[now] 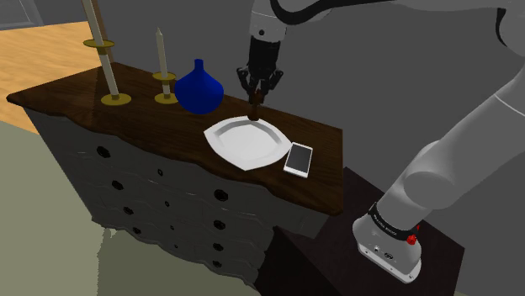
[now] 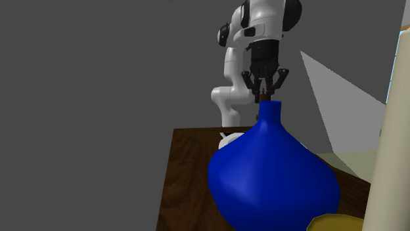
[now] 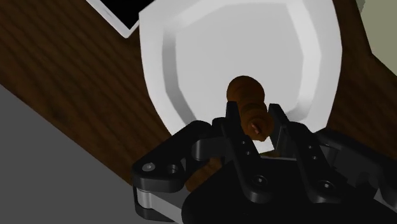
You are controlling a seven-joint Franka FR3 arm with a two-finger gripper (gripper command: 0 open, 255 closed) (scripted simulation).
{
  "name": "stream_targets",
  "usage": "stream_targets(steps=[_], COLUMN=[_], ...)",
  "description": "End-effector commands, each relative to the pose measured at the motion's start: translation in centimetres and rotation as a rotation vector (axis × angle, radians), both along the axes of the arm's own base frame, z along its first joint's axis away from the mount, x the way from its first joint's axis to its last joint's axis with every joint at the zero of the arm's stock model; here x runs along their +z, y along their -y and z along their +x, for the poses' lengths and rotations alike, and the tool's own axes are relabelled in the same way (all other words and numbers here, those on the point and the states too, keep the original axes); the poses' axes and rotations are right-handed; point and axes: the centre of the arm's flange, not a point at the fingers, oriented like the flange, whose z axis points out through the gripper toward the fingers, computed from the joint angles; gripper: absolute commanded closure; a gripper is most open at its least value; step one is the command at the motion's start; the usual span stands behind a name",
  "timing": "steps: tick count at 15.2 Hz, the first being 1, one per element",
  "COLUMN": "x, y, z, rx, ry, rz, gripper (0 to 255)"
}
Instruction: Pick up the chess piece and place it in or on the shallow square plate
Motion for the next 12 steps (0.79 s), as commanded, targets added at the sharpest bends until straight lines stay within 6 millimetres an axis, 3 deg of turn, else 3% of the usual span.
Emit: stream_targets(steps=[1, 12], x=[-0.8, -6.7], y=[-0.4, -0.4], z=[0.2, 0.2], rx=[-0.001, -0.001], ry=[0.0, 0.0], rz=[0.0, 0.0], gripper=[255, 255])
